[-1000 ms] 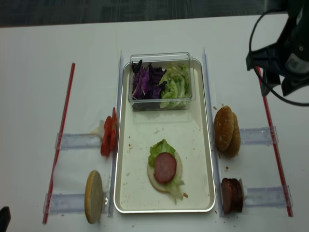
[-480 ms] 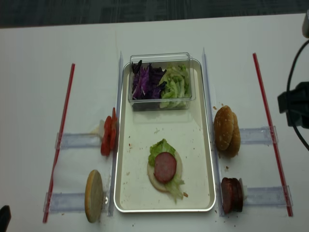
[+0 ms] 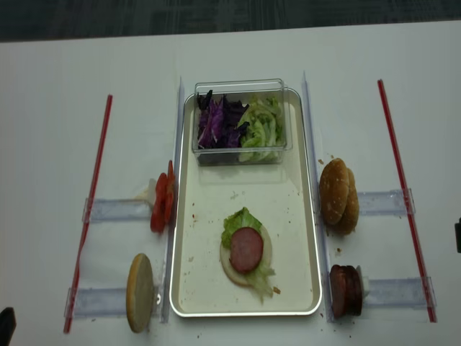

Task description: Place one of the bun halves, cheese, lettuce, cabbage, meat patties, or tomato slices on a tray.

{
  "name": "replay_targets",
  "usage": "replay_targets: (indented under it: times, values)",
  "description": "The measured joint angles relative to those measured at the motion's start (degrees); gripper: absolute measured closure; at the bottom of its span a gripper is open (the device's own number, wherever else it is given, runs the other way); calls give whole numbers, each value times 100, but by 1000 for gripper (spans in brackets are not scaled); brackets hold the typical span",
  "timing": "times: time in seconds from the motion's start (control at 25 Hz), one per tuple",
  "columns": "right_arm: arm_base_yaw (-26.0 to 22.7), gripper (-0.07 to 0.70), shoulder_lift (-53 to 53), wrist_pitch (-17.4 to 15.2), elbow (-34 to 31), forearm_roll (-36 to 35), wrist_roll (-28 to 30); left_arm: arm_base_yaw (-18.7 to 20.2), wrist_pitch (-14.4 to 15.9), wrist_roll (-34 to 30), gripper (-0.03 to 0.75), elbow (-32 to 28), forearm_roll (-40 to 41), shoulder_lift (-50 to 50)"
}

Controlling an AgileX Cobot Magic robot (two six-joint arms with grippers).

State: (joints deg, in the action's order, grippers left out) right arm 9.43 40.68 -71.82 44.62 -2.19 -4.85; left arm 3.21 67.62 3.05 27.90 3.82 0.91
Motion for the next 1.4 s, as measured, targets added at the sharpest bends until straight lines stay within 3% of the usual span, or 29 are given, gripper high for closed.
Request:
replay_targets:
  times: [1.4]
  values:
    - [0, 297, -3342, -115, -1444, 219, 156, 0, 0, 0, 431, 0, 0, 0]
